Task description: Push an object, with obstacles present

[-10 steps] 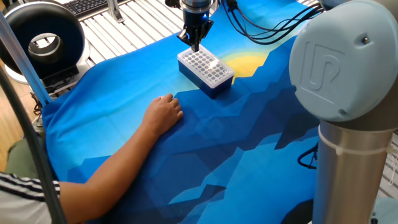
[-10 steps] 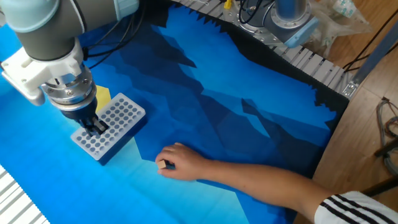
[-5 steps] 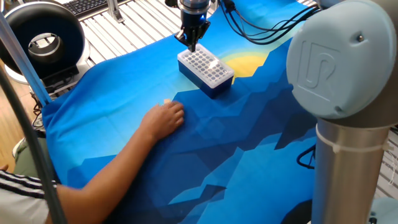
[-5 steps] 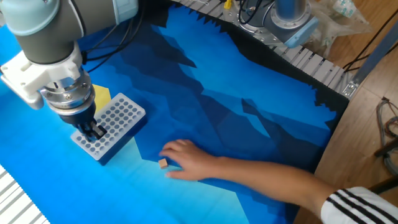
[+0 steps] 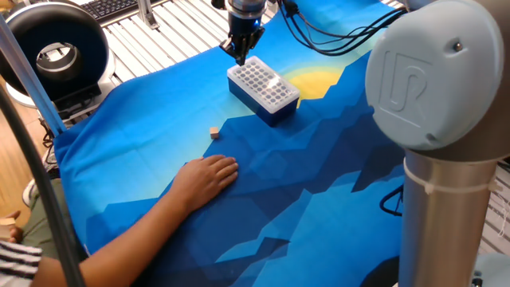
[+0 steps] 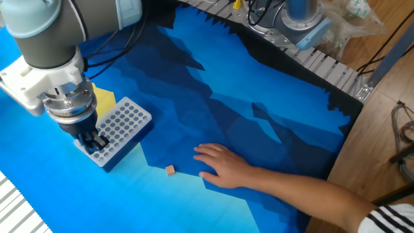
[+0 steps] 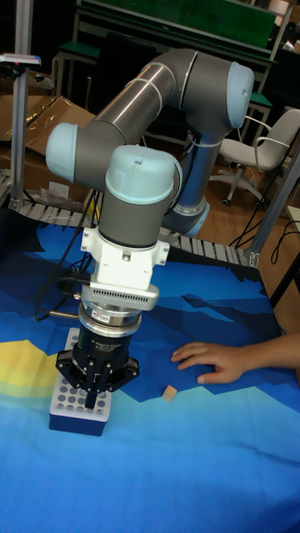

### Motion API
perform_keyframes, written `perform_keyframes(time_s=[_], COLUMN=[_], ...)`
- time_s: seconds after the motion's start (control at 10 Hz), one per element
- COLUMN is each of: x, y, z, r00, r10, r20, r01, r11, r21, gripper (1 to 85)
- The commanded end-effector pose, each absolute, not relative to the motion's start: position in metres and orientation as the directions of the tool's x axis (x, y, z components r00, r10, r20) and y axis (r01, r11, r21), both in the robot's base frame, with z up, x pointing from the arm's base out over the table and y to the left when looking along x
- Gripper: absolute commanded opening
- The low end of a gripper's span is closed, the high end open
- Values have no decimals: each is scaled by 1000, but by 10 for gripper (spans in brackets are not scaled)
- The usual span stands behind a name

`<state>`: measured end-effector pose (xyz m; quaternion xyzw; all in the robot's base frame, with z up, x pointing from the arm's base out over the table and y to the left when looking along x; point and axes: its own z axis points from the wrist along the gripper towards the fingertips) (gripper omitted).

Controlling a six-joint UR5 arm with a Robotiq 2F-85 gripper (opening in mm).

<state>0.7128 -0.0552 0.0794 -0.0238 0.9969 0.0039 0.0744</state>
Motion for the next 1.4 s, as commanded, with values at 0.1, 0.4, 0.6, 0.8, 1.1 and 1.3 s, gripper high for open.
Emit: perform_keyframes(time_s=[0.1,0.4,0.6,0.8,1.1,1.3], x=[678,644,625,619,636,636], y=[-58,-49,-51,-69,-56,-55], z=[129,190,200,202,197,196], r00=[-998,-999,-998,-995,-985,-986], r10=[-29,19,46,58,111,104], r20=[-56,-35,-36,-80,-129,-129], r01=[-29,19,46,60,110,103], r11=[1000,1000,999,998,994,995], r21=[2,-4,-11,-19,8,19], gripper=[10,10,10,10,10,10])
